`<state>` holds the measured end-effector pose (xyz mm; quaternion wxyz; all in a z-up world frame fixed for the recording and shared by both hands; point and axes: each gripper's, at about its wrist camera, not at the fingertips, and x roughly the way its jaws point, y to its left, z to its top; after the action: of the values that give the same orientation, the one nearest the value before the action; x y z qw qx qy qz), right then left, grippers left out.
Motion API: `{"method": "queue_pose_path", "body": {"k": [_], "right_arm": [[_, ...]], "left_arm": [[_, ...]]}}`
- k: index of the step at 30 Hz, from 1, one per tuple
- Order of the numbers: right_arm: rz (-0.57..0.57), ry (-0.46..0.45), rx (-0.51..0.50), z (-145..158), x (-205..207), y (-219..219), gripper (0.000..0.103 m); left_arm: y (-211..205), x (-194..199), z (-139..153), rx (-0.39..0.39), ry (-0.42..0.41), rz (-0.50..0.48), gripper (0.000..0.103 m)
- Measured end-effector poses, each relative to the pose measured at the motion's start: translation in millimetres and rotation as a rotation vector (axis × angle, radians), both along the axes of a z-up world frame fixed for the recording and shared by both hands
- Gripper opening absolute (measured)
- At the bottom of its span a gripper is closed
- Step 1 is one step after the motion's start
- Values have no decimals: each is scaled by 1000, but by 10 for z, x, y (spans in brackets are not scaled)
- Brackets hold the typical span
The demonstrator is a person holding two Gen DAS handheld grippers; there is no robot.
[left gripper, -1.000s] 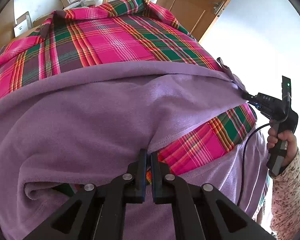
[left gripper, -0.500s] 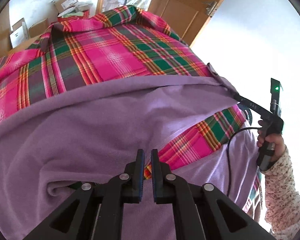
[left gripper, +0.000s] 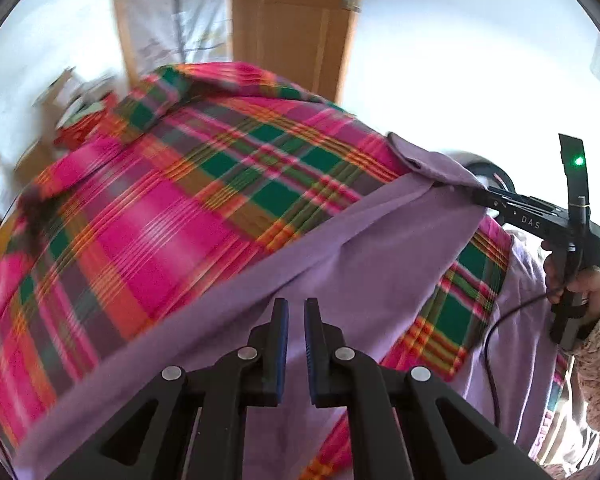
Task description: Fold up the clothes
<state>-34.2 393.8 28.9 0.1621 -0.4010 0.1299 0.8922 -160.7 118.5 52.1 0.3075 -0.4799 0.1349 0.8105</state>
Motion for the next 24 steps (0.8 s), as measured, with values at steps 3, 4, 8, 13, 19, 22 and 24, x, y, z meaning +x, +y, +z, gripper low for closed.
{"method": "queue_pose_path", "body": {"k": [3, 4, 8, 13, 19, 22, 24], "right_arm": [[11, 10, -1, -7, 16, -28, 36], [19, 13, 2, -4, 10, -37, 36], [71, 22, 66, 50, 7, -99, 37], [173, 13, 227, 128, -32, -285, 37], [301, 2, 332, 141, -114, -494, 37], [347, -13, 350, 112, -208, -551, 37], [378, -24, 361, 93, -271, -590, 37]], "left_arm": [[186, -65, -38, -13, 15, -46, 11], [245, -75, -47, -17, 25, -64, 12], [497, -104, -134, -69, 46, -130, 14], [713, -124, -261, -147, 57, -178, 14], [811, -154, -318, -154, 47, -186, 15], [866, -139, -338, -179, 64, -198, 15], [891, -154, -343, -183, 63, -192, 15]]}}
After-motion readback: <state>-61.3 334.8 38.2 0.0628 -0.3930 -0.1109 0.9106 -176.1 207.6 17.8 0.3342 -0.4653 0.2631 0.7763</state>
